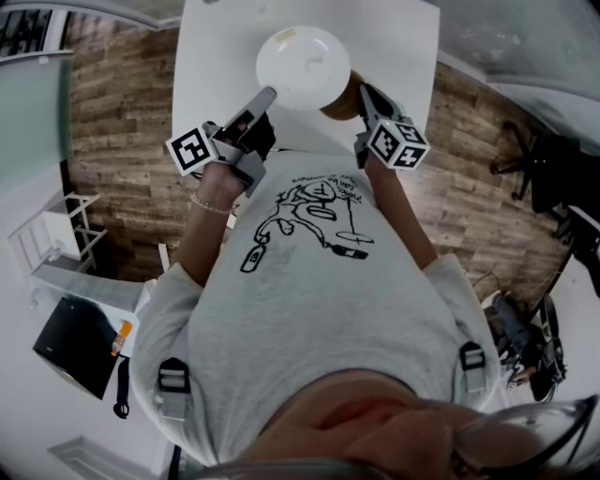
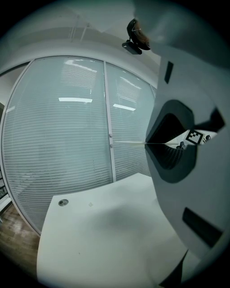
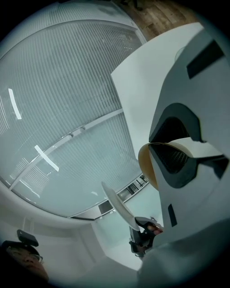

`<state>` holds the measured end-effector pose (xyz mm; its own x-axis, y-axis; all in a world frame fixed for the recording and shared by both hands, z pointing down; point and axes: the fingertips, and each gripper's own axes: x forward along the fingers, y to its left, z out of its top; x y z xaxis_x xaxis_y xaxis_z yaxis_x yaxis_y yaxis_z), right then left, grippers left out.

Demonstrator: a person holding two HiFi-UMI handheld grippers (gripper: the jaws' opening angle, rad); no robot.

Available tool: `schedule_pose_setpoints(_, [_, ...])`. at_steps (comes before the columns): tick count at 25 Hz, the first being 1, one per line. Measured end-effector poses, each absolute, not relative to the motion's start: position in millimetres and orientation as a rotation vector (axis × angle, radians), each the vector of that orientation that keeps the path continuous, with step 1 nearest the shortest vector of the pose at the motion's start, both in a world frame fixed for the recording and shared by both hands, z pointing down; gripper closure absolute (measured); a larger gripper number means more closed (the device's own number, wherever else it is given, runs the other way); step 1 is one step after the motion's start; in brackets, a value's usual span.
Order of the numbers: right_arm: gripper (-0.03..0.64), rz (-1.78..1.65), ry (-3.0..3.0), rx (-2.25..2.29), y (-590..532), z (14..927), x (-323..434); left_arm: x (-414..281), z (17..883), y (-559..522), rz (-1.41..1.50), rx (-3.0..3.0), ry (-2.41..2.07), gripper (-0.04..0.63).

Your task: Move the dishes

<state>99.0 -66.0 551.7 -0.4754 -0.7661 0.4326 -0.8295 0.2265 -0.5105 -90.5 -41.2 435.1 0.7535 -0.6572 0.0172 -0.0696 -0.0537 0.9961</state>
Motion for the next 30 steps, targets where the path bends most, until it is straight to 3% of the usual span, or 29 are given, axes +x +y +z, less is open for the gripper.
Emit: schedule_pose_setpoints(30, [0.575, 1.068, -2.3, 1.542, -57.3, 670.9, 77.6, -91.5, 437.8, -39.3, -0.495, 1.557, -0.592, 0.588])
